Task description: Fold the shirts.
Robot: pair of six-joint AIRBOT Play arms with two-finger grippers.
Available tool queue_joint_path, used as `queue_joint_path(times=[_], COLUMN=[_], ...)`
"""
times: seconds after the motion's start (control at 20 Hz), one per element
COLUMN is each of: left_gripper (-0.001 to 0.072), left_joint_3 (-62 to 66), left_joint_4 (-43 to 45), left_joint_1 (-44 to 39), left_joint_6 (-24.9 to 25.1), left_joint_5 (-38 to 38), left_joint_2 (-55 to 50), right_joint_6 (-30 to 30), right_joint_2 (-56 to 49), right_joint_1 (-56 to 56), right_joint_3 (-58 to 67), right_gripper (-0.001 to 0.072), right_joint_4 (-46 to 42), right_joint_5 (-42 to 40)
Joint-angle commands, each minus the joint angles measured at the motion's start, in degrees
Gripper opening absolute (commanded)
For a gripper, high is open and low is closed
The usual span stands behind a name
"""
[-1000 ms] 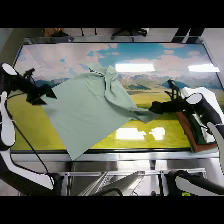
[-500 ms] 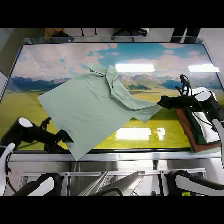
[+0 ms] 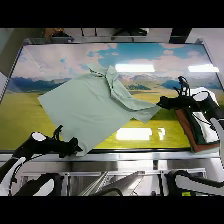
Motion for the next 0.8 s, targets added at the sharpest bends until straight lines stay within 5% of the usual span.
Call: queue_joint_path(times=[0.0,0.2,0.4,0.75], left_gripper=[0.0011,0.0008,0.0009,0.0009], left_joint_3=[5.8,24.5,57.5,114.4], left_joint_4=[-1.8,-1.3,-1.3,-1.0], left_joint_1=[-6.8,-4.6,7.1,23.5], left_joint_6=[2.1,2.4,-1.8,-4.4], left_joint_5=[0.7,-12.0,-22.5,-18.7], left_joint_2=[-4.5,0.5,11.8,8.8], right_joint_6=[-0.4,-6.6,-7.2,-10.0], right_joint_2=[0.1,5.8,13.0,17.2], right_joint_1=[-0.1,-0.1,-0.1,0.0], right_joint_3=[0.1,6.5,27.7,60.9], right_gripper=[0.0014,0.0012,0.0012,0.0012], right_joint_4=[-0.2,7.9,12.5,12.9], right_joint_5=[0.9,1.7,1.7,-8.2])
